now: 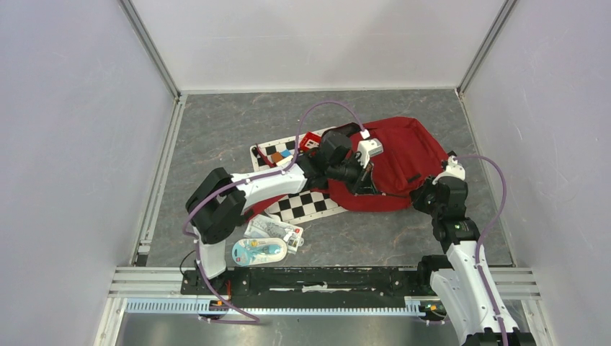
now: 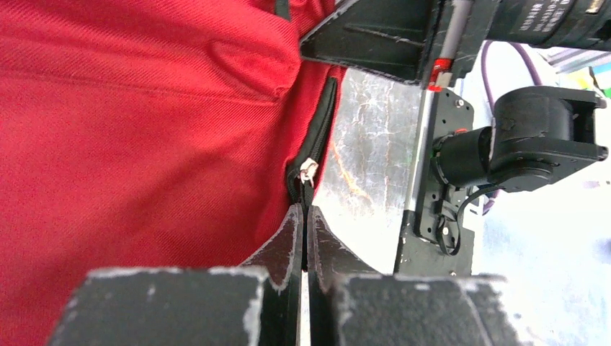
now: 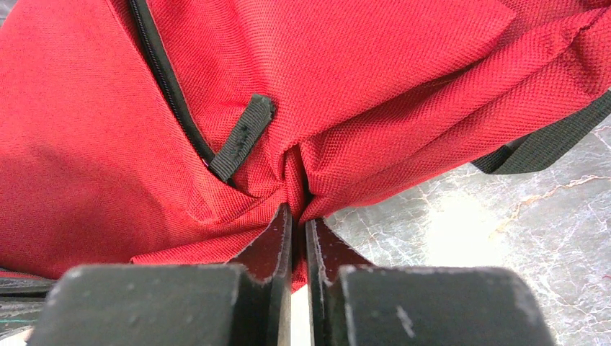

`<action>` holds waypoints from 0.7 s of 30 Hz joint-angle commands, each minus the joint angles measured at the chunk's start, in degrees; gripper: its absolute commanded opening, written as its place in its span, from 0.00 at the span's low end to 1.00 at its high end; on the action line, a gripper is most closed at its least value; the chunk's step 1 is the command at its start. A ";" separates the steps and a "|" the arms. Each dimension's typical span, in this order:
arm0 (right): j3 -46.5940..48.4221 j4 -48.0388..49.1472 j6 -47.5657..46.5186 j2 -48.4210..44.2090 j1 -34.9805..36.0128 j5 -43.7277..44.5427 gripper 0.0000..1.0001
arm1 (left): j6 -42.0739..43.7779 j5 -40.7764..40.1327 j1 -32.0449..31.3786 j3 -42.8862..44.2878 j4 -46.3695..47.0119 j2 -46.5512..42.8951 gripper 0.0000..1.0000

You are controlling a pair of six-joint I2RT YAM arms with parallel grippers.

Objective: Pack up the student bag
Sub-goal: Zip the student bag at the center of the board.

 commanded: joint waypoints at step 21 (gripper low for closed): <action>6.95 -1.88 -9.86 -0.48 -0.56 3.76 0.29 | 1.55 -3.71 4.98 -5.32 -6.02 -13.34 0.02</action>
